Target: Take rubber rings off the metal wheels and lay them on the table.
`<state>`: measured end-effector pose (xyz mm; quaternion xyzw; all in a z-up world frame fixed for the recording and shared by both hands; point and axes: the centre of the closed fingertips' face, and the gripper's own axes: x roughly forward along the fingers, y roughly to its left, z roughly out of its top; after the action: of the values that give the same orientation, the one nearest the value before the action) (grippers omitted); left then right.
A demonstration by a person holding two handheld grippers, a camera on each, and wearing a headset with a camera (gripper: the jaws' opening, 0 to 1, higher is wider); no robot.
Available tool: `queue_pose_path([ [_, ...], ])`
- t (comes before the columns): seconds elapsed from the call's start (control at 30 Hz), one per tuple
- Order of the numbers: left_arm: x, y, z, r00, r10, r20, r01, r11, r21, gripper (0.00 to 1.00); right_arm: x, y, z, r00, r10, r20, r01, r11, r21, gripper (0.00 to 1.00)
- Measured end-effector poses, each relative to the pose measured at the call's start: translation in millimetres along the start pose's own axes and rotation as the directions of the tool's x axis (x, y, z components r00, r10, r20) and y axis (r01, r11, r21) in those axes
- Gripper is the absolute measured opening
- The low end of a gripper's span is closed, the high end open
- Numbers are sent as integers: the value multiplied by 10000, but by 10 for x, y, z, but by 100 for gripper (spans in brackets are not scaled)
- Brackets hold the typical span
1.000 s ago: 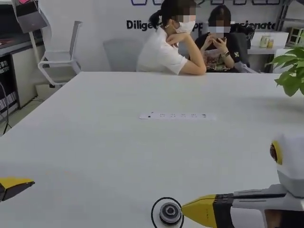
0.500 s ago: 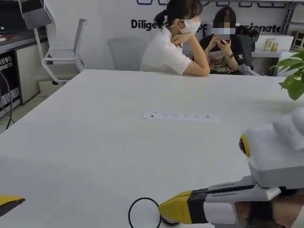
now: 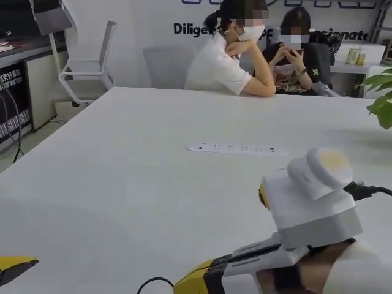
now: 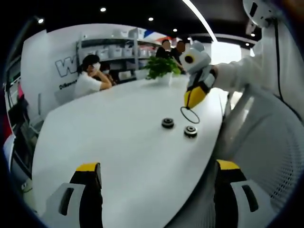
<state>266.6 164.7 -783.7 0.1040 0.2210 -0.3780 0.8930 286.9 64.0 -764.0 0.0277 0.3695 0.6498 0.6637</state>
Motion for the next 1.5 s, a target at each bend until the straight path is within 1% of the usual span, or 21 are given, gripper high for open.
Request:
queue_pose_path([
  [0.17, 10, 8, -9, 10000, 15, -4, -15, 10000, -35, 100, 114, -34, -60, 9989, 18, -465, -24, 9999, -129, 0],
  [0.2, 20, 8, -16, 10000, -2, -8, 2, 10000, -64, 100, 149, -52, -88, 9980, -14, -638, 2, 9998, -187, 0],
  [0.33, 67, 14, -51, 10000, -67, -24, 66, 9999, -141, 100, 214, -74, -135, 9956, -55, -930, 26, 9995, -310, 0],
  [0.4, 95, 10, -94, 9998, -111, -168, 108, 9998, -150, 100, 242, -96, -149, 9952, -51, -982, 22, 9996, -295, 0],
  [0.53, 137, -14, -132, 9994, -311, -165, 307, 9992, -247, 100, 295, -157, -184, 9941, -180, -1067, 163, 9997, -169, 0],
  [0.63, 173, -20, -159, 9991, -366, -237, 359, 9990, -268, 100, 316, -194, -205, 9933, -301, -1116, 282, 9994, -180, 0],
  [0.7, 196, -30, -179, 9986, -441, -298, 433, 9987, -264, 100, 335, -223, -223, 9930, -315, -1138, 313, 9995, -39, 0],
  [0.8, 235, -44, -232, 9972, -551, -510, 541, 9983, -201, 100, 368, -319, -286, 9894, -627, -1312, 640, 9979, 59, 0],
  [0.9, 269, -64, -273, 9956, -684, -641, 671, 9975, -219, 100, 402, -372, -342, 9869, -762, -1423, 802, 9965, 229, 0],
  [0.97, 273, -74, -280, 9950, -736, -668, 723, 9971, -220, 100, 422, -405, -378, 9857, -823, -1472, 887, 9954, 370, 0],
  [1.17, 276, -99, -292, 9935, -896, -705, 874, 9956, -338, 100, 465, -470, -437, 9821, -1069, -1550, 1154, 9922, 467, 0],
  [1.23, 280, -108, -298, 9927, -948, -743, 930, 9953, -274, 100, 486, -485, -453, 9815, -1103, -1565, 1193, 9916, 494, 0],
  [1.3, 280, -106, -301, 9925, -936, -783, 921, 9955, -233, 100, 508, -499, -458, 9816, -1119, -1550, 1211, 9913, 515, 0],
  [1.37, 281, -105, -297, 9928, -923, -758, 905, 9955, -275, 100, 543, -504, -461, 9822, -1058, -1552, 1176, 9906, 691, 0],
  [1.5, 278, -100, -298, 9933, -901, -727, 877, 9955, -352, 100, 596, -510, -486, 9790, -1162, -1678, 1271, 9903, 560, 0],
])
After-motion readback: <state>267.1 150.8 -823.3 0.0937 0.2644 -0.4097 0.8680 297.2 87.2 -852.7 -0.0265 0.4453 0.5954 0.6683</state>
